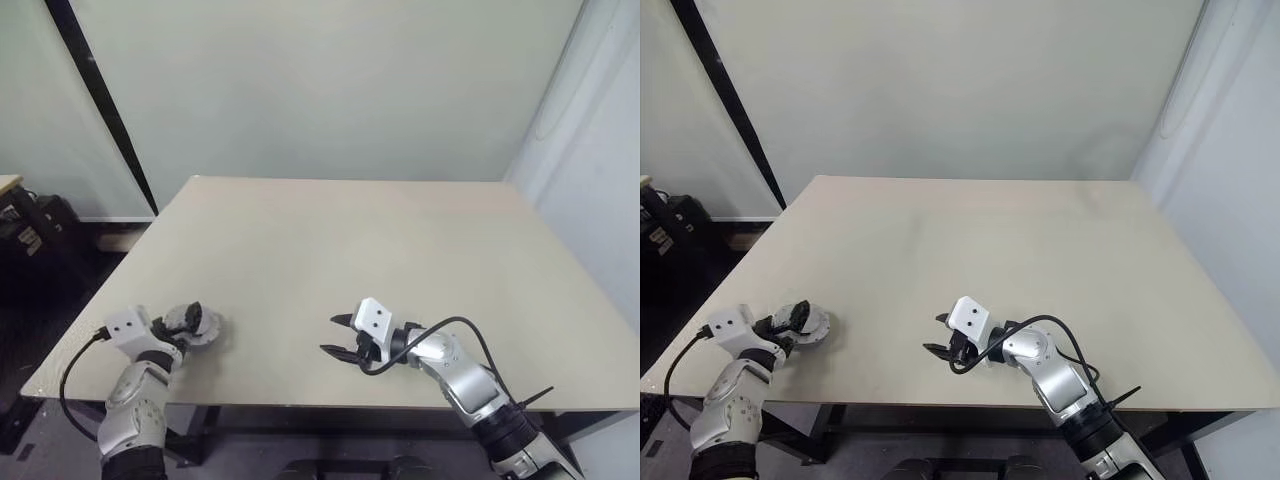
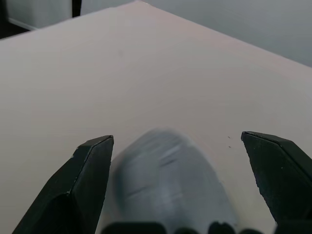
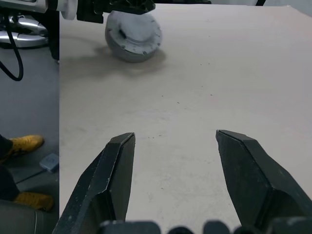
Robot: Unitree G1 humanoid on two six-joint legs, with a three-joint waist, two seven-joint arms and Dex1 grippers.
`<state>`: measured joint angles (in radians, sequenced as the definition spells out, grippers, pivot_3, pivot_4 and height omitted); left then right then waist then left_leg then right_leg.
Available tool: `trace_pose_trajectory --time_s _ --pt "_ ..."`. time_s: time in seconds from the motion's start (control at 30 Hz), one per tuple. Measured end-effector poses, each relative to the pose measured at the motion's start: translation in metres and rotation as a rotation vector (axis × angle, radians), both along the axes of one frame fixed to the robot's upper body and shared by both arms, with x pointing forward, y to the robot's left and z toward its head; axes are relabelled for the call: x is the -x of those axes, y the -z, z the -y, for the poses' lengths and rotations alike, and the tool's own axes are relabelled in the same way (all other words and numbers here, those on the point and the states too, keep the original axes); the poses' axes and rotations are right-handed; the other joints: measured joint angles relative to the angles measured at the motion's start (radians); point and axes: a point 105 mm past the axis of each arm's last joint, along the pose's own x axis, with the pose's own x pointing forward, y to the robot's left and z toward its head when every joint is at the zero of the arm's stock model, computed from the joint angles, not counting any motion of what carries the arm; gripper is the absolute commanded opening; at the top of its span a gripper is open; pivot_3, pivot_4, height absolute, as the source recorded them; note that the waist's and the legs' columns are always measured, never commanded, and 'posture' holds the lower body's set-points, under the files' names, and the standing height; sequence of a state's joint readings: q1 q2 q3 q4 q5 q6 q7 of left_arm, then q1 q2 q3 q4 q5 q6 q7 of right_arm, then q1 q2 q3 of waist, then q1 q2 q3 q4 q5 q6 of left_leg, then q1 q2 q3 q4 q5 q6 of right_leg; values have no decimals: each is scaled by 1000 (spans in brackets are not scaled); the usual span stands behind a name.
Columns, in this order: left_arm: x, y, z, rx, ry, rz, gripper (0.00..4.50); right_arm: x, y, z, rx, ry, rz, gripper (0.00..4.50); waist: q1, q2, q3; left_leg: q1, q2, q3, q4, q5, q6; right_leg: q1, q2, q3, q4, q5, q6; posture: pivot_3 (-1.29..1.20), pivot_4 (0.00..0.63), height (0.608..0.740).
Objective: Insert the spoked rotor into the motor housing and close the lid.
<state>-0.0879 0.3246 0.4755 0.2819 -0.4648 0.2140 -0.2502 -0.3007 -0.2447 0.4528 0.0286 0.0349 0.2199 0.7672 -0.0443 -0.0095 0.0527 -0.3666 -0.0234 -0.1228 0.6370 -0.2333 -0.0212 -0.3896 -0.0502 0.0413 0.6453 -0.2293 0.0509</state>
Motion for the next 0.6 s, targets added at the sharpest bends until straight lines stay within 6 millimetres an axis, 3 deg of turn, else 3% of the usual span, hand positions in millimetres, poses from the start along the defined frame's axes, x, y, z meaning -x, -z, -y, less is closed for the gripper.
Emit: trace_pose_trajectory --time_s 0.2,0.37,0.47,0.6 --pt "6 3 -3 -36 -1 -23 4484 0 0 0 1 0 -1 2883 0 0 0 0 0 0 0 0 0 0 0 0 0 0 0 0 0 740" --pt "1 -15 10 -82 82 29 4484 -2 1 0 -5 10 -7 2883 0 0 0 0 0 0 0 0 0 0 0 0 0 0 -1 0 0 740" --pt "-8 -34 36 -112 227 90 4484 -9 -2 4 -31 56 -17 2883 0 0 0 0 0 1 0 0 0 0 0 0 0 0 -1 0 0 740" --pt "-13 -50 90 -107 517 134 4484 -27 -10 19 -76 187 -45 2883 0 1 0 0 0 1 0 0 0 0 0 0 0 0 -1 0 0 740"
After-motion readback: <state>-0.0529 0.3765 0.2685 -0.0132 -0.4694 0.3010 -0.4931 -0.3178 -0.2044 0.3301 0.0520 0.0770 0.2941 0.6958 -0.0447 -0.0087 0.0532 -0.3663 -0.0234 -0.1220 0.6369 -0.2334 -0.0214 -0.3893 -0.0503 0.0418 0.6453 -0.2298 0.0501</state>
